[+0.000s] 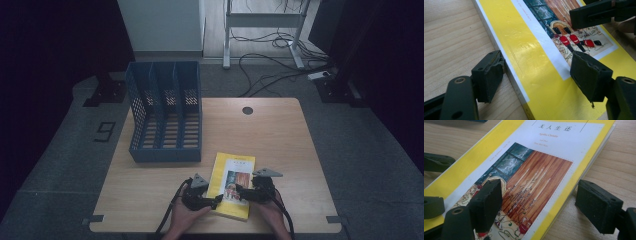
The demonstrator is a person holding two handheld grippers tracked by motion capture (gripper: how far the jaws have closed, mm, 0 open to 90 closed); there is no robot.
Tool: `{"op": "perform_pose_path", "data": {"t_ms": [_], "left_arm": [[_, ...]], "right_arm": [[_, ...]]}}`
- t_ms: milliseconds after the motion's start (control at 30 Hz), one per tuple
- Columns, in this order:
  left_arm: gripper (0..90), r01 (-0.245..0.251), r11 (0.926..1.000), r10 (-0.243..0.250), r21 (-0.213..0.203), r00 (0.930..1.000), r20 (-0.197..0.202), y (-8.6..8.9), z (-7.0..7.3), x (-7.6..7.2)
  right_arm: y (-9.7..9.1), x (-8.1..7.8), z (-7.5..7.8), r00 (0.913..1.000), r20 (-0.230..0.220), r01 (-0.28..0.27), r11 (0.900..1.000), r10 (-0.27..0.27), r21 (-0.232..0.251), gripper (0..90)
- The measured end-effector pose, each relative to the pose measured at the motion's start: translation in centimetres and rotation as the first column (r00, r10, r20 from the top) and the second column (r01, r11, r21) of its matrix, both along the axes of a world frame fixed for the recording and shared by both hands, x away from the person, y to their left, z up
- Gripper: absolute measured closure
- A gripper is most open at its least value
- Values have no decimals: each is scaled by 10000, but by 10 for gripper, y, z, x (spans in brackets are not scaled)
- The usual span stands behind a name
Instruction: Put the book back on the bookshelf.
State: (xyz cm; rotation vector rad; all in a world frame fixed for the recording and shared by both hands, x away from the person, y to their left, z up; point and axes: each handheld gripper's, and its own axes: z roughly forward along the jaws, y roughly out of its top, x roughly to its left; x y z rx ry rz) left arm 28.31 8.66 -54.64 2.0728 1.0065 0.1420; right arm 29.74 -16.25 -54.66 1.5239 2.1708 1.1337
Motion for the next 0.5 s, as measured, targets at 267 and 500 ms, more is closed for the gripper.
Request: {"op": "perform_pose_path", "data": {"t_ms": [267,500], "left_arm": [[262,-23,10000,23,6,10000,35,0,0,0],[261,-46,10000,46,24,10000,59,-1,0,-1]], "right_arm": [[2,-3,2,9994,353,-29,9996,39,-281,257],[-4,-8,15,9971,742,-191,9987,156,472,371]]}}
